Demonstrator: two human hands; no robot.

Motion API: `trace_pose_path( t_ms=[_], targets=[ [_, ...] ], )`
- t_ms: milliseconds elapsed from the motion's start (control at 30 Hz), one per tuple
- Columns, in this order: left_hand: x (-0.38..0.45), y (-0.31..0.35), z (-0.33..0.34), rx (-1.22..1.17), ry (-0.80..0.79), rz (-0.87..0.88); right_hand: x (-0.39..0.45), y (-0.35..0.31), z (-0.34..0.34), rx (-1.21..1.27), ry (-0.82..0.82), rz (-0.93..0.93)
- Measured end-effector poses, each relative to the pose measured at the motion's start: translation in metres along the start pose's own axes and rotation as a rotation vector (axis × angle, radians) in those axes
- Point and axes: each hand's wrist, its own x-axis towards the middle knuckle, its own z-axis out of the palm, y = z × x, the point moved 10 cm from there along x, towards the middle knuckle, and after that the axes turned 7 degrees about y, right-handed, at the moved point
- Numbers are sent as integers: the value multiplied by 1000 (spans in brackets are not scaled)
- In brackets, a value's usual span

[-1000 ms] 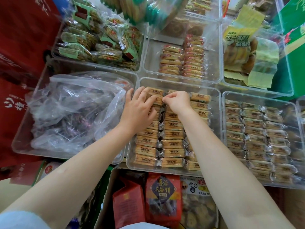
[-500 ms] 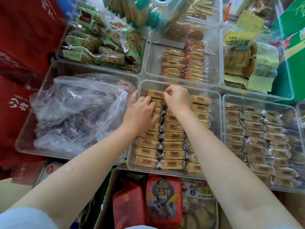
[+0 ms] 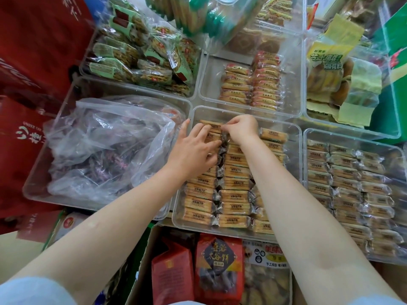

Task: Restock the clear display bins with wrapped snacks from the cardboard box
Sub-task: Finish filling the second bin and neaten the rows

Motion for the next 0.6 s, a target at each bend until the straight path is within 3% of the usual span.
trace_pose_path(
  t_ms=[133, 467, 600],
  targets=[
    [-1, -2, 2, -29, -2, -12, -4, 4, -7, 229, 0, 61],
    [2, 2, 7, 61, -88, 8, -3, -8, 4, -186, 87, -104],
    [1, 3, 8, 61, -109, 10, -11, -10, -15, -85, 85, -201]
  ],
)
